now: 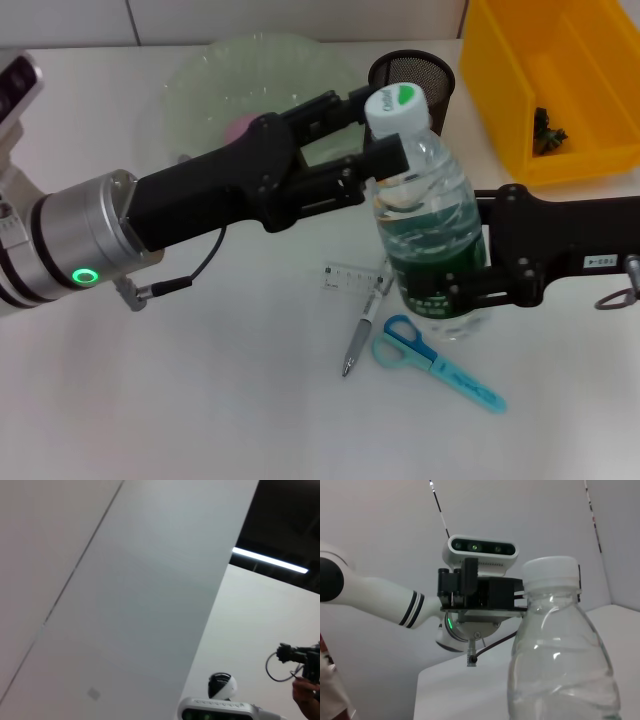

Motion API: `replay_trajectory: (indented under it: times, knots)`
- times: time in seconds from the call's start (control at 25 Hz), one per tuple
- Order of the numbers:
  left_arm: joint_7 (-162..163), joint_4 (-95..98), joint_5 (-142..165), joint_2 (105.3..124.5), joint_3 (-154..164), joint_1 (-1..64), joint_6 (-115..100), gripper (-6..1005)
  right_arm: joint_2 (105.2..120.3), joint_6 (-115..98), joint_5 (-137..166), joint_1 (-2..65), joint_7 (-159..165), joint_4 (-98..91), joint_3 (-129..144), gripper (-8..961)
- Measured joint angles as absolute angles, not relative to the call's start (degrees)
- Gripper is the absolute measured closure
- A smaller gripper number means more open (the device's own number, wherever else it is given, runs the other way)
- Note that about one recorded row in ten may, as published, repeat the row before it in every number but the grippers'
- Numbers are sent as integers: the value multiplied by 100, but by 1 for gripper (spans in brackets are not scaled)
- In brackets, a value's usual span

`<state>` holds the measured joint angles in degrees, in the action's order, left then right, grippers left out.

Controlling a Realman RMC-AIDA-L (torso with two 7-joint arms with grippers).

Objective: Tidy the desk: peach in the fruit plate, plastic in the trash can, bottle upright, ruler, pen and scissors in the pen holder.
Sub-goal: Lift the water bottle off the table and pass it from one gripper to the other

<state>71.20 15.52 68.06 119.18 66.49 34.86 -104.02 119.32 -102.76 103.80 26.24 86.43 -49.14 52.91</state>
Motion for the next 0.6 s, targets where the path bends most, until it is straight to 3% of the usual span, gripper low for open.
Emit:
replay_trajectory:
  times: [0.28,0.6]
  knots:
    - [7136,1497,6767,11918,6862,3682,-10280,189,11959,-10227,10296,2788,8640,-4724,5388,191]
    - [7057,1543,6777,11904,6718,3492,-10083,197,11936,-10499,10171,2727,8639,-4755,5333,191]
